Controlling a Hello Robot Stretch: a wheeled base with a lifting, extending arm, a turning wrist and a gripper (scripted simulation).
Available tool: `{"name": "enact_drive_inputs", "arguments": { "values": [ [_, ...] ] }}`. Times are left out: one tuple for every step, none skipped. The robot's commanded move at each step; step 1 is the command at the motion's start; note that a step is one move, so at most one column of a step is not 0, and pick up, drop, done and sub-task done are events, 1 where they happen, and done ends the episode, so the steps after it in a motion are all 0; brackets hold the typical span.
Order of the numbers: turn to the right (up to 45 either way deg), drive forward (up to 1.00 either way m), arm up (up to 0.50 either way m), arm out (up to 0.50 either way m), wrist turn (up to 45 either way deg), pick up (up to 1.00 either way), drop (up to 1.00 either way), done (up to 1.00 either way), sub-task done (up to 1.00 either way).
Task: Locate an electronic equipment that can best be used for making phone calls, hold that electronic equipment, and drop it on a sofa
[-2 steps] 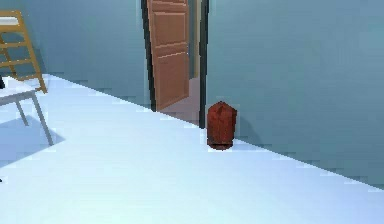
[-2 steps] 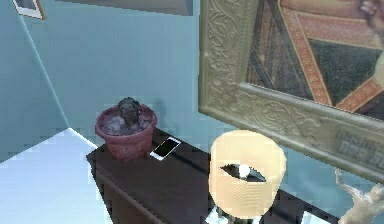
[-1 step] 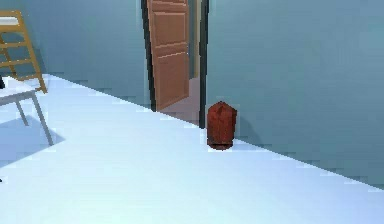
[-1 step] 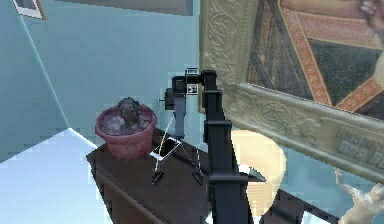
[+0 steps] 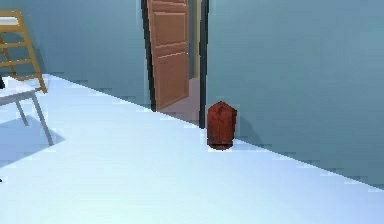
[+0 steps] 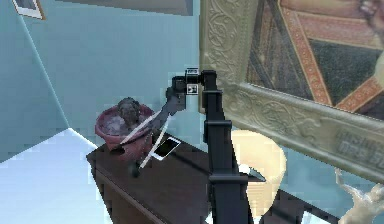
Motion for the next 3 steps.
{"name": "enact_drive_inputs", "arguments": {
  "values": [
    [0.0,0.00,0.00,0.00,45.0,0.00,0.00,0.00,0.00],
    [0.0,0.00,0.00,0.00,45.0,0.00,0.00,0.00,0.00],
    [0.0,0.00,0.00,0.00,9.0,0.00,0.00,0.00,0.00]
  ]
}}
